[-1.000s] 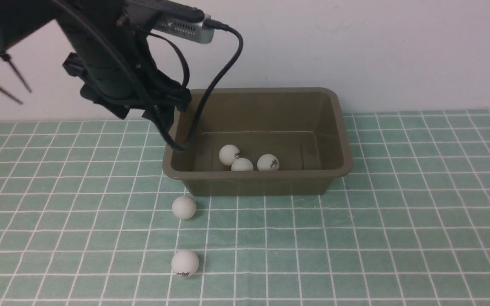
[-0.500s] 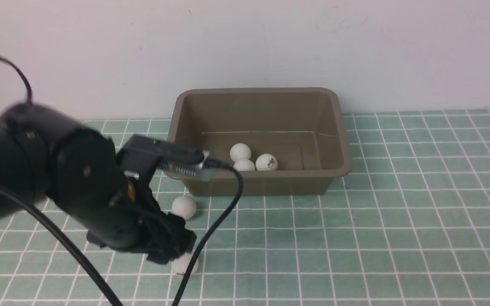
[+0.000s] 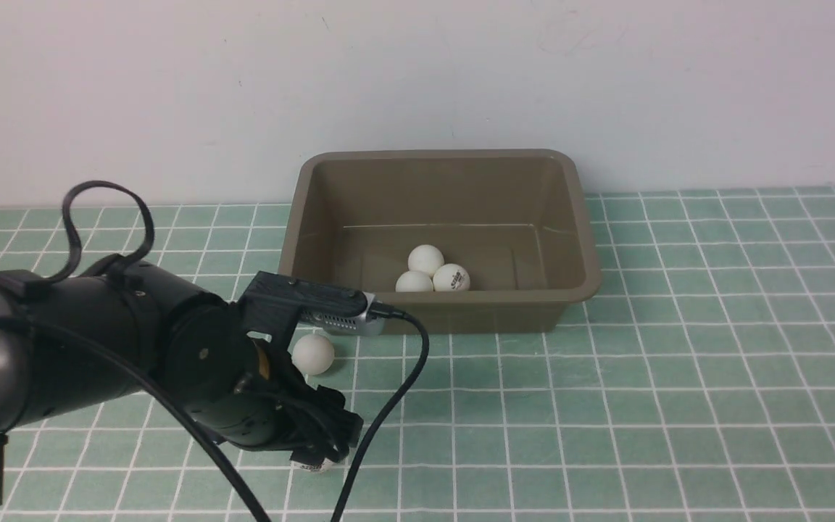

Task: Put the table tennis balls in the box on the green coffee tablecloth.
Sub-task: 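Reach for and grasp a ping pong ball on the table beside the basket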

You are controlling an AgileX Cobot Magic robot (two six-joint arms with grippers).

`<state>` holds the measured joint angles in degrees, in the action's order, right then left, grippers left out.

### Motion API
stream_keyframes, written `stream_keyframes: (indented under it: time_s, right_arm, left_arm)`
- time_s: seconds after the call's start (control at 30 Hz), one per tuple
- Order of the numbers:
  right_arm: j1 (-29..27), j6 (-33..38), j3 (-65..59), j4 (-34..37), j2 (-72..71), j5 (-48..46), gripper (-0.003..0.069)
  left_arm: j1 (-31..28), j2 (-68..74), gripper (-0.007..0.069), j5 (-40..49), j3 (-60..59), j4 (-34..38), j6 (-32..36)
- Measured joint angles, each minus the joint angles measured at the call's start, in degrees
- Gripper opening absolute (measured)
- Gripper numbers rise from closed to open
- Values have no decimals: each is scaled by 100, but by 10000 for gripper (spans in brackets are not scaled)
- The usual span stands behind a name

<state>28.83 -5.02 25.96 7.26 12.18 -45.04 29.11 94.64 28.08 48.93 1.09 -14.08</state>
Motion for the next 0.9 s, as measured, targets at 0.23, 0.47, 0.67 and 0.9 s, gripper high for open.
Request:
stream_keyframes:
  time_s: [0.23,0.47,0.67,0.9]
  right_arm:
    - [0,0,0,0,0,0,-18]
    - [0,0,0,0,0,0,-18]
    - [0,0,0,0,0,0,-18]
    - [0,0,0,-108,0,0,-18]
  left_arm:
    - [0,388,508,-293,0,300,37]
    - [0,471,351,-190,76,321,41]
    - [4,123,353,1210,784,289,106]
    - [6,-100,353,2117,1844,262,552]
